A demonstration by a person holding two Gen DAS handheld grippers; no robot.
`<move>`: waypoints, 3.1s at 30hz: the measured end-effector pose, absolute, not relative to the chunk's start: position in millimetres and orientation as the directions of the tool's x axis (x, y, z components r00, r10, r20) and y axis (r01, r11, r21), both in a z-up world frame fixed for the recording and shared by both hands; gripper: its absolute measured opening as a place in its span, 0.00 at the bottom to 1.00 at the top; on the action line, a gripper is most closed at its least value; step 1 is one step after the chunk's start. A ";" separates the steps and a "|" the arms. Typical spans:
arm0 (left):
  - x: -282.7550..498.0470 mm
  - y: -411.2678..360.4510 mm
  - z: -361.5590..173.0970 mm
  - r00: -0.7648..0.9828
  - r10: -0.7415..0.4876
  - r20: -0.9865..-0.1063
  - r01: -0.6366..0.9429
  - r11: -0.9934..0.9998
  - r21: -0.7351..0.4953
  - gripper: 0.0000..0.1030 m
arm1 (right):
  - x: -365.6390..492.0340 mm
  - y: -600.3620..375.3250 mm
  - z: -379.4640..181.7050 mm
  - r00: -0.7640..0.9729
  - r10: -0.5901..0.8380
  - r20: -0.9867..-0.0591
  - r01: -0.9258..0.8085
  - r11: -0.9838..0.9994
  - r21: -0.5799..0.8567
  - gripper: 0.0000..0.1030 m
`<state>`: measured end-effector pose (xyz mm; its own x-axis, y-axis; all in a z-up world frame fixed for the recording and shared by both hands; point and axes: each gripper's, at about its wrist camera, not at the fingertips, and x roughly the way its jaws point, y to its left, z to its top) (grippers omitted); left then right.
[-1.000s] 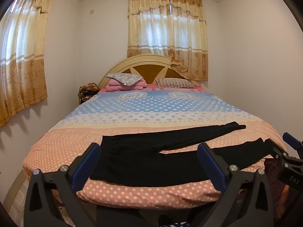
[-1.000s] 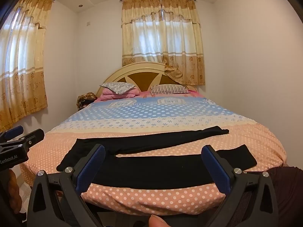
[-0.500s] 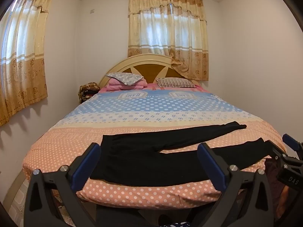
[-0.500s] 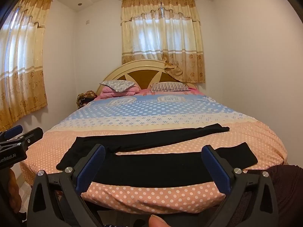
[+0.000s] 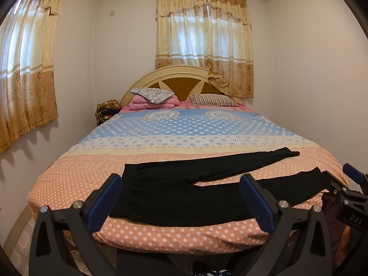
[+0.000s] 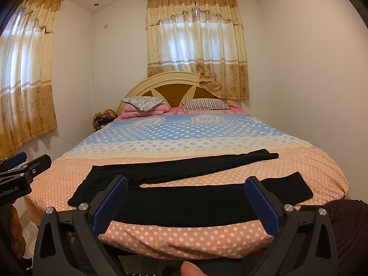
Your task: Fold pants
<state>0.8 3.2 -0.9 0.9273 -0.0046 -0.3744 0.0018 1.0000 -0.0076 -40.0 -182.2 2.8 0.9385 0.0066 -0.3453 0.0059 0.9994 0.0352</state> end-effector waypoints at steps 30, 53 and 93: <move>2.8 0.2 -8.6 0.926 -0.004 -0.377 0.001 1.000 -0.009 1.00 | -39.6 -183.1 1.5 0.936 0.011 -0.351 0.003 0.999 0.039 0.99; 10.1 5.3 -25.0 0.918 -0.003 -0.396 0.001 1.000 -0.005 1.00 | -33.2 -181.3 -3.5 0.923 0.024 -0.383 -0.012 0.999 0.032 0.99; 395.3 192.4 -202.3 0.532 0.031 -0.846 -0.103 0.994 -0.028 0.60 | 192.5 -304.0 -94.6 0.781 -0.046 -0.622 0.050 0.999 -0.011 0.99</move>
<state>395.3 192.4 -202.3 0.5315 0.0312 -0.8465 -0.1030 0.9943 -0.0280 192.5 -304.0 -94.6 0.7814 -0.0461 -0.6224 0.0505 0.9987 -0.0106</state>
